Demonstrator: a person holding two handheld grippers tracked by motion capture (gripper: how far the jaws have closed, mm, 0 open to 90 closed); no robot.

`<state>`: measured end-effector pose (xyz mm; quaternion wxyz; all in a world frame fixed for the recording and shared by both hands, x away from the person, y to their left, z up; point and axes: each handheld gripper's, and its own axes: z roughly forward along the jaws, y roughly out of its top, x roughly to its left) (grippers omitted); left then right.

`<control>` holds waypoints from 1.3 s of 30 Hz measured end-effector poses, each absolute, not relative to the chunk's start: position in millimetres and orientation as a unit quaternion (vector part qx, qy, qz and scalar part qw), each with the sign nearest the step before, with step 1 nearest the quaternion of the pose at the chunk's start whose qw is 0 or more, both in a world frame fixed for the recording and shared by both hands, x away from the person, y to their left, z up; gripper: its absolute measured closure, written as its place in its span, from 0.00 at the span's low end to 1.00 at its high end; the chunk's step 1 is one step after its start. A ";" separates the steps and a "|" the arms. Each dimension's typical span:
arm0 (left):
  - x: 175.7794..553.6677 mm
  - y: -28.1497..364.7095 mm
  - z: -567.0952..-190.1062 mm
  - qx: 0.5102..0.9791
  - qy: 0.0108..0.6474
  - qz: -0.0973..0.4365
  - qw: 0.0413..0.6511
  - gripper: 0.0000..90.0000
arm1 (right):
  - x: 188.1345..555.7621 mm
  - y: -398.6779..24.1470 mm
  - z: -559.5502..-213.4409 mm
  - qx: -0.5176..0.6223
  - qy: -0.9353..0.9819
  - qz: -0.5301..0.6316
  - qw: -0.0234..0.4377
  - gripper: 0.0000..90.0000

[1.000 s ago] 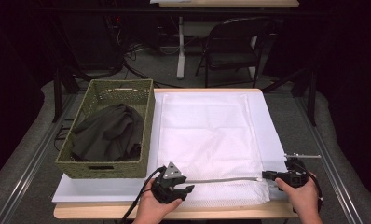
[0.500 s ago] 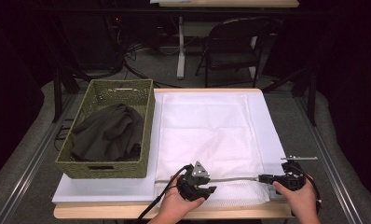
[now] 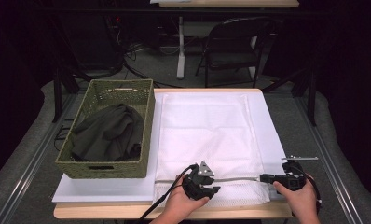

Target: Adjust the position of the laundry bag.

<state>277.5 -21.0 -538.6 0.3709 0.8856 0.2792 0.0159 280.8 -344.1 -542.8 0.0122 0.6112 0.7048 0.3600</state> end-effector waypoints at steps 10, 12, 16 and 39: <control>279.8 -27.5 -546.5 0.894 0.272 0.010 0.357 0.71 | 282.2 -340.9 -545.8 0.606 0.699 0.380 -0.017 0.90; 279.5 -28.5 -547.4 0.893 0.273 0.008 0.358 0.71 | 281.6 -338.6 -542.9 0.599 0.701 0.387 -0.014 0.91; 279.5 -30.8 -548.3 0.894 0.271 0.006 0.357 0.71 | 281.5 -331.7 -540.5 0.588 0.706 0.394 -0.011 0.89; 279.7 -37.6 -551.7 0.900 0.263 0.013 0.347 0.70 | 286.3 -363.9 -550.8 0.635 0.671 0.382 -0.019 0.78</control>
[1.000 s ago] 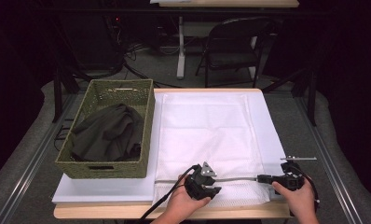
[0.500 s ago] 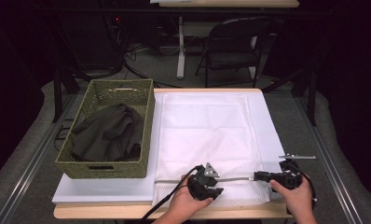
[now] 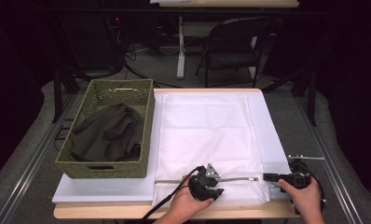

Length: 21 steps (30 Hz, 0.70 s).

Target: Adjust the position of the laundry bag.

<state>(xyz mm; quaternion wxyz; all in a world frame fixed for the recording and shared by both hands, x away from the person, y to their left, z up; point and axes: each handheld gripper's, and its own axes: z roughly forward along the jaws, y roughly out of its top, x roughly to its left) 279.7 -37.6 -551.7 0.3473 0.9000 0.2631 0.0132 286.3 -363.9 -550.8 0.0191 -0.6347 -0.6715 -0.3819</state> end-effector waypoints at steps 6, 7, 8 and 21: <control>280.5 -38.0 -552.5 0.897 0.267 0.005 0.352 0.70 | 288.5 -361.2 -554.0 -0.633 -0.668 -0.389 0.039 0.78; 281.1 -37.8 -552.5 0.897 0.267 0.003 0.352 0.70 | 288.6 -360.4 -554.2 -0.632 -0.667 -0.392 0.043 0.78; 281.6 -37.4 -552.2 0.898 0.265 0.002 0.350 0.70 | 288.9 -360.1 -554.6 -0.629 -0.667 -0.396 0.045 0.78; 280.3 -38.0 -552.8 0.899 0.264 0.006 0.351 0.70 | 290.4 -351.1 -550.6 -0.614 -0.695 -0.374 0.009 0.96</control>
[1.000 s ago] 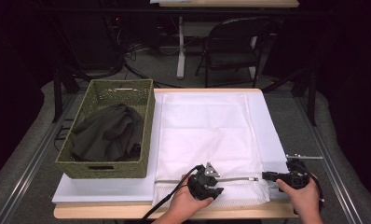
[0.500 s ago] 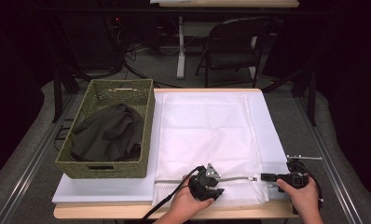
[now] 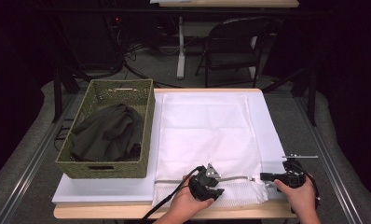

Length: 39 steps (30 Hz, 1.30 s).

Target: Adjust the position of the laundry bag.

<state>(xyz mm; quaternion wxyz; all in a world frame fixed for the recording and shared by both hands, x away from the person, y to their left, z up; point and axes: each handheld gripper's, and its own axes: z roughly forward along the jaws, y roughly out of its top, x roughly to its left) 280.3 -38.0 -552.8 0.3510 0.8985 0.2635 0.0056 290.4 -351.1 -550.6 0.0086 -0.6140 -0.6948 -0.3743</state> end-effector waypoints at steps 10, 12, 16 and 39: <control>284.3 -36.3 -543.7 0.891 0.268 -0.006 0.367 0.69 | 284.3 -354.5 -524.8 -0.590 -0.683 -0.432 0.003 0.97; 285.9 -35.0 -535.9 0.886 0.269 -0.007 0.377 0.68 | 284.1 -355.0 -518.0 -0.585 -0.683 -0.437 0.006 0.97; 290.1 -32.6 -519.6 0.882 0.266 0.005 0.389 0.67 | 287.0 -352.2 -498.4 -0.569 -0.682 -0.459 0.007 0.97; 309.4 -69.9 -499.0 0.868 0.252 -0.047 0.425 0.79 | 291.0 -331.3 -474.9 -0.512 -0.695 -0.503 0.026 0.97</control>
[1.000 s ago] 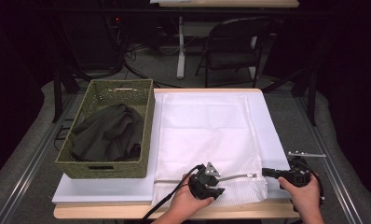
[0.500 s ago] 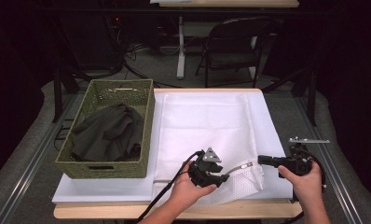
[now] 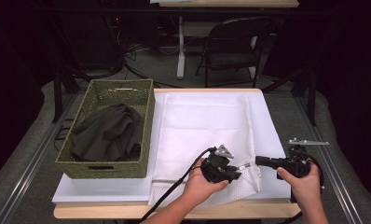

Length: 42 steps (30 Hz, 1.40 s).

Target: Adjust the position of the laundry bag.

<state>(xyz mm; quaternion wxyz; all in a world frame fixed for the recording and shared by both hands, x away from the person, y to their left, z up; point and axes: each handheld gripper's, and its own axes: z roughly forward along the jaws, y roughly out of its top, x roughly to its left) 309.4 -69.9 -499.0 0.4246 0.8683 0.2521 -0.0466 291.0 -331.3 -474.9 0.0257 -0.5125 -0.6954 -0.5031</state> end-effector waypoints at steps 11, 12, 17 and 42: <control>313.2 -73.4 -504.3 0.864 0.252 -0.051 0.432 0.89 | 290.3 -318.8 -477.0 -0.503 -0.702 -0.503 0.026 0.97; 313.1 -73.6 -504.6 0.864 0.252 -0.050 0.434 0.90 | 290.3 -318.2 -477.2 -0.502 -0.702 -0.505 0.024 0.97; 311.2 -74.2 -504.1 0.859 0.253 -0.051 0.442 0.92 | 289.6 -316.9 -477.2 -0.503 -0.702 -0.504 0.025 0.97; 310.2 -77.4 -511.7 0.848 0.271 -0.075 0.449 0.89 | 286.2 -308.6 -477.4 -0.493 -0.704 -0.510 0.028 0.97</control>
